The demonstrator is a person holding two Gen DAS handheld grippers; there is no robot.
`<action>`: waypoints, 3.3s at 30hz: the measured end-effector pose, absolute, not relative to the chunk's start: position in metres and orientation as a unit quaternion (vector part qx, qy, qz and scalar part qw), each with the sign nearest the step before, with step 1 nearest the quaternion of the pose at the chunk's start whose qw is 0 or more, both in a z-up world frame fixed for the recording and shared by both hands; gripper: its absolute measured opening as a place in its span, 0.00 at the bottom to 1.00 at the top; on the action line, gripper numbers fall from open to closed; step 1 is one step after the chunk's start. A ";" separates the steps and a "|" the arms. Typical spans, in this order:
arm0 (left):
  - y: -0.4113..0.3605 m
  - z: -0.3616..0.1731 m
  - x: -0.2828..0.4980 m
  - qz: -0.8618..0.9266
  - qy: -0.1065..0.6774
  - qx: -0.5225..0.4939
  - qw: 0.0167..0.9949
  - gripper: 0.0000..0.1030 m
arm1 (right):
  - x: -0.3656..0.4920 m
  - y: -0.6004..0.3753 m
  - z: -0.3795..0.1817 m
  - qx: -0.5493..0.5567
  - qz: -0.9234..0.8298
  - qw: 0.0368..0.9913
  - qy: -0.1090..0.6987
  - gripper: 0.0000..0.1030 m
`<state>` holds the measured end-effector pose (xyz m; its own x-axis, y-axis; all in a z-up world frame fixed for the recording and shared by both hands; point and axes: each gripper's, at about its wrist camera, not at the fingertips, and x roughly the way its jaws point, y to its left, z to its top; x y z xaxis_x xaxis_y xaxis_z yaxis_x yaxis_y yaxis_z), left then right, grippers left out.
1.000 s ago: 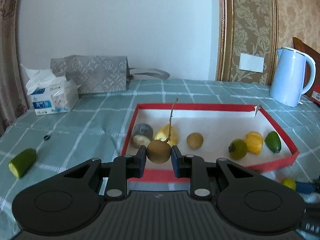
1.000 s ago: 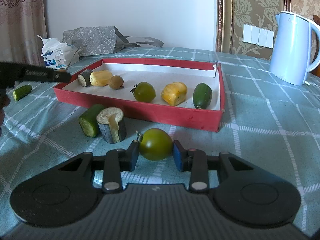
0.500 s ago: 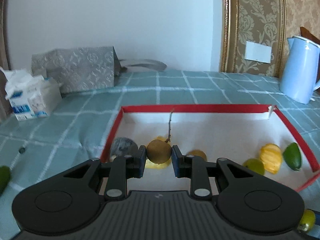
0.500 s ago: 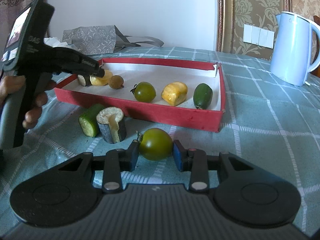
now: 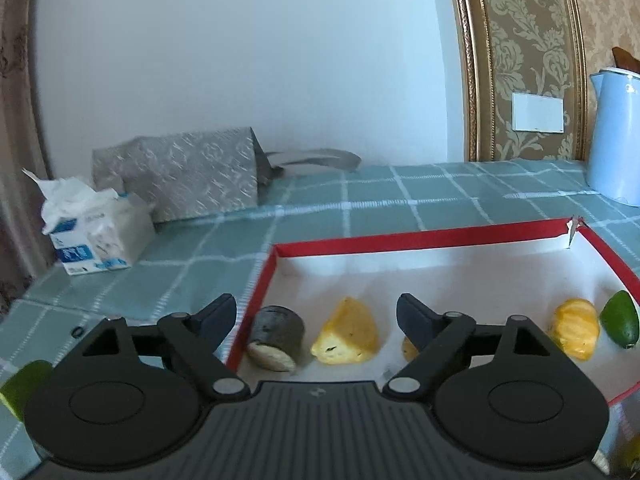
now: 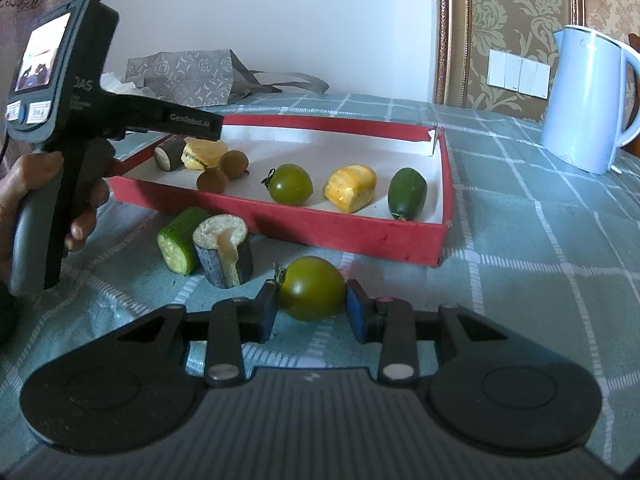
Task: Organize fruits
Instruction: 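Carry the twig fruit into the red tray and open the left gripper, then carry the dark green tomato into the red tray and open the right gripper, then move the open left gripper toward the green cucumber chunk beside the tray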
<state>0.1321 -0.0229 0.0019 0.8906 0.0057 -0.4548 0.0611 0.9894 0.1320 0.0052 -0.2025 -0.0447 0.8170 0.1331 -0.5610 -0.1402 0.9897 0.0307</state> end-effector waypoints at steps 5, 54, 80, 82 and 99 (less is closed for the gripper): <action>-0.008 0.007 0.116 0.012 0.212 0.053 0.976 0.85 | 0.005 -0.202 -0.045 -0.005 0.072 0.953 0.294 0.33; 0.021 -0.032 0.064 -0.021 0.326 0.026 0.945 0.99 | 0.122 -0.175 0.004 -0.045 0.060 0.955 0.288 0.33; 0.023 -0.033 0.066 -0.022 0.330 0.017 0.943 1.00 | 0.051 -0.193 0.016 -0.029 0.003 0.982 0.188 0.84; 0.023 -0.033 0.066 -0.022 0.330 0.017 0.943 1.00 | 0.034 -0.198 0.012 -0.032 -0.005 0.983 0.180 0.90; 0.024 -0.033 0.065 -0.021 0.330 0.018 0.944 1.00 | 0.013 -0.196 -0.042 -0.034 0.002 0.961 0.275 1.00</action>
